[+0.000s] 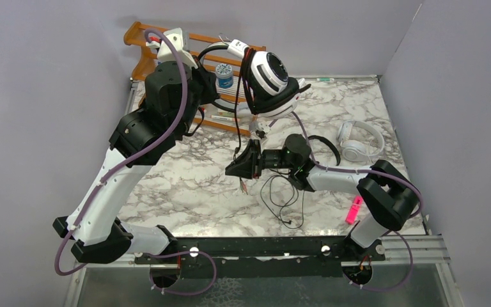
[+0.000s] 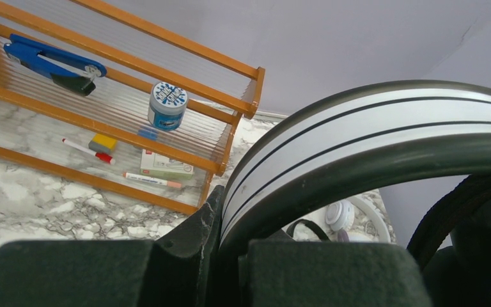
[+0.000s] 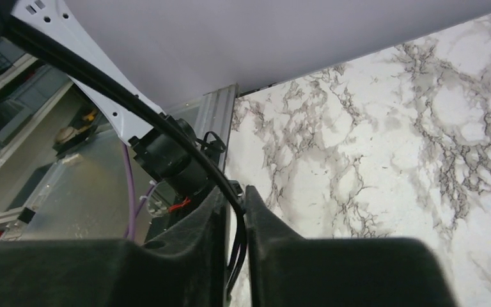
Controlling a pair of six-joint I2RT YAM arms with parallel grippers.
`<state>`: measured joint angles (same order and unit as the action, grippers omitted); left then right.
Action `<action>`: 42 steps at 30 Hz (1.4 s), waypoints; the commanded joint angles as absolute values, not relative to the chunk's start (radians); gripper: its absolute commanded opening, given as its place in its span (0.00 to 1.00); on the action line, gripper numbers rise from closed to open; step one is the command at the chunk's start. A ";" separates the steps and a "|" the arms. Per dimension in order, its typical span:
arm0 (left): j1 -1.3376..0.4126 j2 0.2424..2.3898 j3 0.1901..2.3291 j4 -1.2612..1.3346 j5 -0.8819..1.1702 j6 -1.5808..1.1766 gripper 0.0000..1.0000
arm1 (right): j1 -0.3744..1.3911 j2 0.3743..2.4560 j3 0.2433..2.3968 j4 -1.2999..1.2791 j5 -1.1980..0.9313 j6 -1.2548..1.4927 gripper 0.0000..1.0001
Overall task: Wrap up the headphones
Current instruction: Wrap the headphones cable around the headphones.
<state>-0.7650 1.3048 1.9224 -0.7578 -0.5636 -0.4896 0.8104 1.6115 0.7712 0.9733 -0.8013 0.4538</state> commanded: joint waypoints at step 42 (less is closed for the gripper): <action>-0.764 1.156 1.750 -0.442 -0.661 -0.417 0.00 | 0.650 1.365 0.710 0.361 -1.018 0.498 0.00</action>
<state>-0.7662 1.2098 1.7496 -0.6788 -0.5026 -0.3603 0.6544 1.4178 0.7429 0.2852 -0.9977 0.4507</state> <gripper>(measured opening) 0.083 0.034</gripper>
